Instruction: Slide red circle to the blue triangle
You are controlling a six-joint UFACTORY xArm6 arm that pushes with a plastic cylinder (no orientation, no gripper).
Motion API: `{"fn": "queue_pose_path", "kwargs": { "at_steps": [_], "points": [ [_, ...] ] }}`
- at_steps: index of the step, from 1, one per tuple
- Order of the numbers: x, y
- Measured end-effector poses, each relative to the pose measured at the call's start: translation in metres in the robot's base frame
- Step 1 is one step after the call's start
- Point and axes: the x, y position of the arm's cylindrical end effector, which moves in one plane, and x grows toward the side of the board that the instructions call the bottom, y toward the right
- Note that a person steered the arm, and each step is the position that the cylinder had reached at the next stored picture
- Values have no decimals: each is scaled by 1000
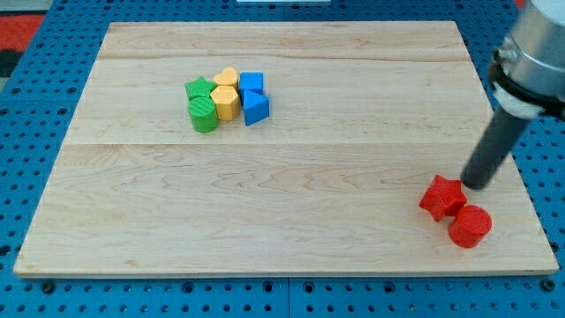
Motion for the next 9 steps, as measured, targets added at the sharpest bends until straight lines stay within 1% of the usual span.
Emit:
{"fn": "queue_pose_path", "kwargs": {
  "at_steps": [1, 3, 4, 6, 8, 9],
  "points": [
    [21, 25],
    [66, 26],
    [71, 18],
    [43, -13],
    [43, -67],
    [43, -79]
  ]
}}
